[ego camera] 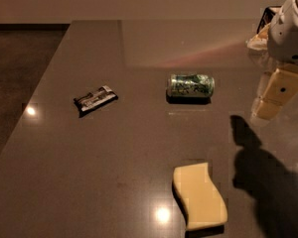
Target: Place green can upright
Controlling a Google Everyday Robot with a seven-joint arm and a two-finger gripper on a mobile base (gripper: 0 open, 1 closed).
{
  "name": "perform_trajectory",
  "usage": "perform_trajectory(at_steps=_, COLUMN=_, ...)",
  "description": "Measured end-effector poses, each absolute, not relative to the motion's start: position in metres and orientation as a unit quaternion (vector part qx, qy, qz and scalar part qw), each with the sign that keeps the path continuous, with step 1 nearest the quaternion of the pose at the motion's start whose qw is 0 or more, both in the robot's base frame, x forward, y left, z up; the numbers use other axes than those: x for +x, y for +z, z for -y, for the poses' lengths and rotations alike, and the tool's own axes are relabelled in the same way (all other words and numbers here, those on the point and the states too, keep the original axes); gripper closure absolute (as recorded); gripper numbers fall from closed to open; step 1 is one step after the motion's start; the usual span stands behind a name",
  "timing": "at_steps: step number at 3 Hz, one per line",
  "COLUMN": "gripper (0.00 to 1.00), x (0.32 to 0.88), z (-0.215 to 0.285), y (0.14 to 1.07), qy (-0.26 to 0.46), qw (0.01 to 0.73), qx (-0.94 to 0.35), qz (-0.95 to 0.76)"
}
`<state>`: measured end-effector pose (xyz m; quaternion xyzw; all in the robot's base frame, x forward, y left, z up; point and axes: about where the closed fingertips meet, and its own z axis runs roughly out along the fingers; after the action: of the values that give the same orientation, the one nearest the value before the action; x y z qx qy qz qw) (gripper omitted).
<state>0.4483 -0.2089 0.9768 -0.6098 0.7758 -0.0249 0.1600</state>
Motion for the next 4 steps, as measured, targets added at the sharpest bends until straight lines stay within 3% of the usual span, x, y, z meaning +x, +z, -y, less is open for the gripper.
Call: perform_trajectory(at_steps=4, gripper=0.0, x=0.567, z=0.135, y=0.896, qy=0.026, qw=0.119, qx=-0.672, qz=-0.731)
